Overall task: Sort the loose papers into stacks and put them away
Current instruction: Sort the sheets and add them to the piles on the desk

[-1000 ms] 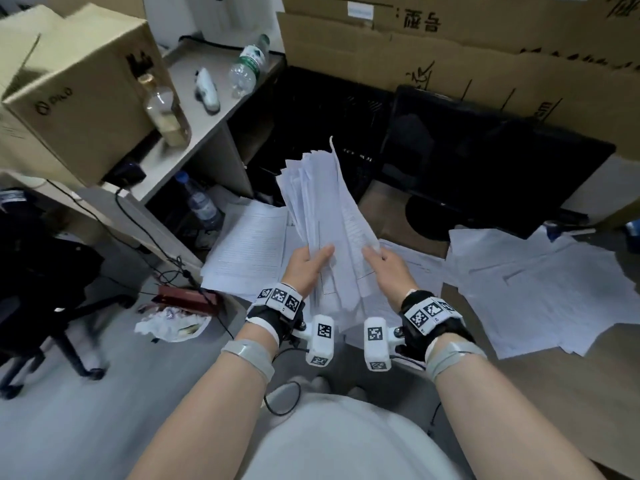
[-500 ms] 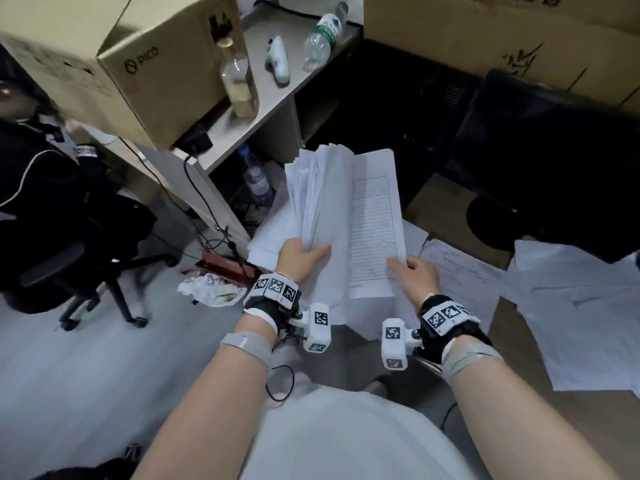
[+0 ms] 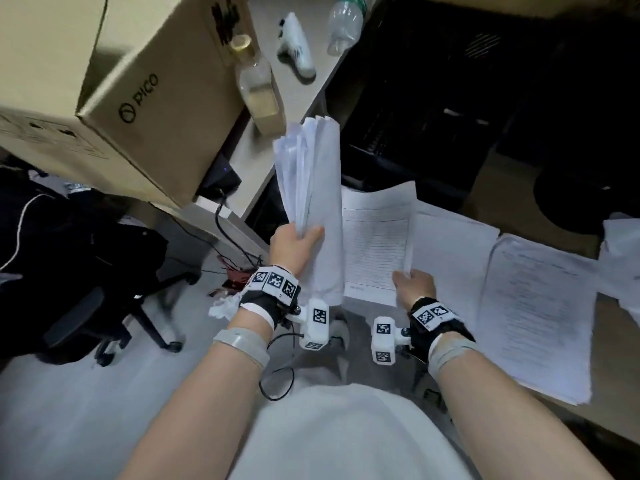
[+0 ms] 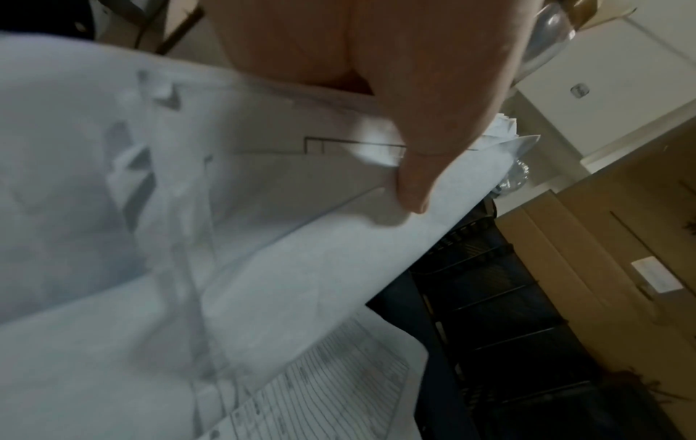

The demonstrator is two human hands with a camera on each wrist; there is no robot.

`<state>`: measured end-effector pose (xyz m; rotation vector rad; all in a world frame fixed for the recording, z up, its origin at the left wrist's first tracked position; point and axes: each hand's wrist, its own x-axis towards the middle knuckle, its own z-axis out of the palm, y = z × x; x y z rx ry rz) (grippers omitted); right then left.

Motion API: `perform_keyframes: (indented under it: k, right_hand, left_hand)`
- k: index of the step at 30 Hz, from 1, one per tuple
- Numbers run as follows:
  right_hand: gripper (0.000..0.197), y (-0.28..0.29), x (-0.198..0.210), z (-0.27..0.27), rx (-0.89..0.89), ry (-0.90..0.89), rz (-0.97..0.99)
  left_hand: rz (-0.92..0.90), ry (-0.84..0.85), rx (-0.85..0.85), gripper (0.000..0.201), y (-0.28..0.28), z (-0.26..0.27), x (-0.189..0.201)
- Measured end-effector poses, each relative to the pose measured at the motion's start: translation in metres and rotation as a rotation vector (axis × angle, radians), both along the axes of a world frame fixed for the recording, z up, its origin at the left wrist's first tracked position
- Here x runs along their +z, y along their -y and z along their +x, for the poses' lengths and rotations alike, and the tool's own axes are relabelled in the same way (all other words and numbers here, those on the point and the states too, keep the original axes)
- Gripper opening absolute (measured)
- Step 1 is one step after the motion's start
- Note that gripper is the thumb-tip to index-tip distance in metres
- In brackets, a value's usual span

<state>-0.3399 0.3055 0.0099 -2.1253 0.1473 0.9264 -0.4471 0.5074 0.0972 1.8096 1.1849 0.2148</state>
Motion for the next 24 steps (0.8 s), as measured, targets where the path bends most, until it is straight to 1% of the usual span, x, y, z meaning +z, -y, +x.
perform_keyframes:
  k: [2,3,5,6,9,10,12,13,14,15,17,18,19,21,22,23,24]
  right_hand:
    - [0.017,-0.017,-0.015,-0.005,0.002,-0.026,-0.006]
    - [0.018,-0.026,-0.02,-0.008,-0.002,-0.045,-0.01]
    - [0.021,-0.04,-0.027,-0.013,-0.004,-0.094,-0.018]
    - [0.026,-0.047,-0.026,-0.015,-0.003,-0.11,-0.019]
    - [0.054,-0.059,-0.017,-0.018,0.0,-0.132,-0.009]
    - [0.063,-0.06,-0.016,-0.019,-0.007,-0.119,0.002]
    - [0.077,-0.058,-0.013,-0.016,-0.031,-0.031,-0.002]
    - [0.077,-0.055,-0.007,-0.013,-0.041,0.016,0.019]
    - [0.073,-0.052,-0.004,-0.009,-0.057,0.036,0.074]
    - [0.066,-0.05,0.003,-0.005,-0.076,0.019,0.154]
    - [0.047,-0.047,0.02,0.003,-0.085,-0.09,0.345]
    - [0.041,-0.047,0.028,0.006,-0.077,-0.143,0.415]
    - [0.041,-0.045,0.035,0.008,-0.063,-0.169,0.464]
    - [0.055,-0.039,0.043,0.011,-0.02,-0.156,0.47]
    - [0.057,-0.034,0.043,0.014,0.001,-0.129,0.449]
    - [0.048,-0.027,0.04,0.016,0.008,-0.093,0.422]
    - [0.032,-0.019,0.035,0.019,0.002,-0.055,0.382]
  left_hand:
    - [-0.018,0.0,-0.035,0.021,-0.012,0.003,-0.007]
    - [-0.033,-0.006,-0.046,0.024,-0.019,0.003,-0.012]
    - [-0.061,-0.033,-0.056,0.037,-0.03,0.001,-0.02]
    - [-0.076,-0.044,-0.066,0.041,-0.034,-0.001,-0.024]
    - [-0.125,-0.021,-0.098,0.042,-0.04,0.0,-0.028]
    - [-0.137,-0.017,-0.095,0.041,-0.04,0.002,-0.028]
    - [-0.153,-0.01,-0.084,0.043,-0.037,0.009,-0.026]
    - [-0.16,-0.01,-0.085,0.046,-0.033,0.014,-0.023]
    - [-0.166,-0.014,-0.086,0.049,-0.028,0.019,-0.02]
    - [-0.173,-0.013,-0.096,0.05,-0.024,0.022,-0.019]
    - [-0.206,0.007,-0.132,0.047,-0.016,0.029,-0.016]
    - [-0.212,0.015,-0.153,0.045,-0.011,0.031,-0.015]
    - [-0.197,0.02,-0.173,0.045,-0.006,0.033,-0.013]
    - [-0.177,0.013,-0.201,0.047,0.005,0.038,-0.011]
    - [-0.178,0.01,-0.211,0.046,0.01,0.039,-0.008]
    - [-0.177,0.009,-0.212,0.042,0.017,0.04,-0.005]
    - [-0.172,0.006,-0.202,0.039,0.023,0.041,-0.004]
